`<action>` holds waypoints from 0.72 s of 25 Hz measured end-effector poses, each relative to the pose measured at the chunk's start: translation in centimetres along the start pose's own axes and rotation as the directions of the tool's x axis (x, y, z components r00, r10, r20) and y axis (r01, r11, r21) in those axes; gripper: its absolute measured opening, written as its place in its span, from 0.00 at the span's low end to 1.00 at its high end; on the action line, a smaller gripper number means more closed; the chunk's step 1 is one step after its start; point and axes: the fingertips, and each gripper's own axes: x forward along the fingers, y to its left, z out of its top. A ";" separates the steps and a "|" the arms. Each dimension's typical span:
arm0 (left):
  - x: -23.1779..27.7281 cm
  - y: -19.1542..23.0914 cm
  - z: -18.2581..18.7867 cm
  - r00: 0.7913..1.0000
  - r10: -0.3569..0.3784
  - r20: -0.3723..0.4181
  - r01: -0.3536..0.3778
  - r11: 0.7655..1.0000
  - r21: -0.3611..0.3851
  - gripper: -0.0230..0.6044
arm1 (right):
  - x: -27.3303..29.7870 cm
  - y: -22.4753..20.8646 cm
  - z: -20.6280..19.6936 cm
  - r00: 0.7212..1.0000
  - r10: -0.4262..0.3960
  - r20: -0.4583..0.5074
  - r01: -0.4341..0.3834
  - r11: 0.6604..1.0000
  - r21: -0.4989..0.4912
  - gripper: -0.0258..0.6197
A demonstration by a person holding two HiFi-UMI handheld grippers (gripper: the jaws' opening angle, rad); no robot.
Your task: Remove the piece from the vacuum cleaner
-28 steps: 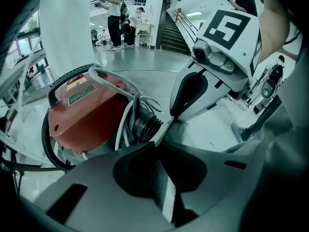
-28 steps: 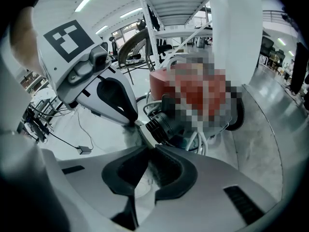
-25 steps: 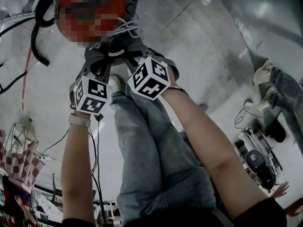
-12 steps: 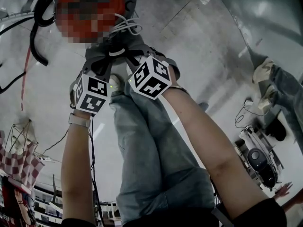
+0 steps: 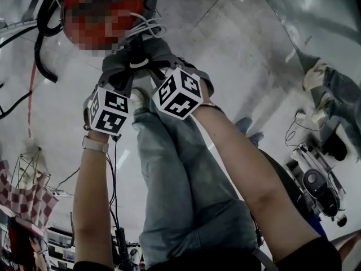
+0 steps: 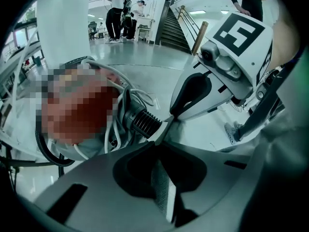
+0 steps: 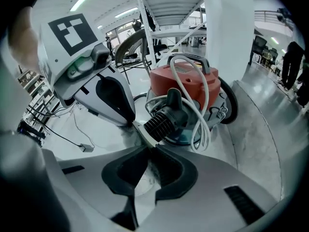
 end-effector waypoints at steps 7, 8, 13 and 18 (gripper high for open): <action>-0.1 -3.6 -1.4 0.999 -0.051 -0.019 0.053 0.992 0.113 0.10 | -1.1 2.5 -2.5 1.000 -0.025 -0.017 0.026 0.999 0.025 0.14; -0.3 -4.0 -1.3 0.998 -0.057 -0.016 0.058 0.991 0.116 0.10 | -1.6 2.7 -2.7 0.999 -0.033 -0.014 0.034 0.999 0.036 0.14; -2.8 -5.8 0.1 0.995 -0.103 0.004 0.101 0.984 0.150 0.10 | -4.8 3.6 -2.6 0.997 -0.075 0.011 0.074 0.993 0.091 0.14; -5.9 -7.6 1.9 0.990 -0.141 0.013 0.134 0.965 0.227 0.10 | -9.0 4.6 -1.9 0.991 -0.127 0.029 0.123 0.985 0.118 0.14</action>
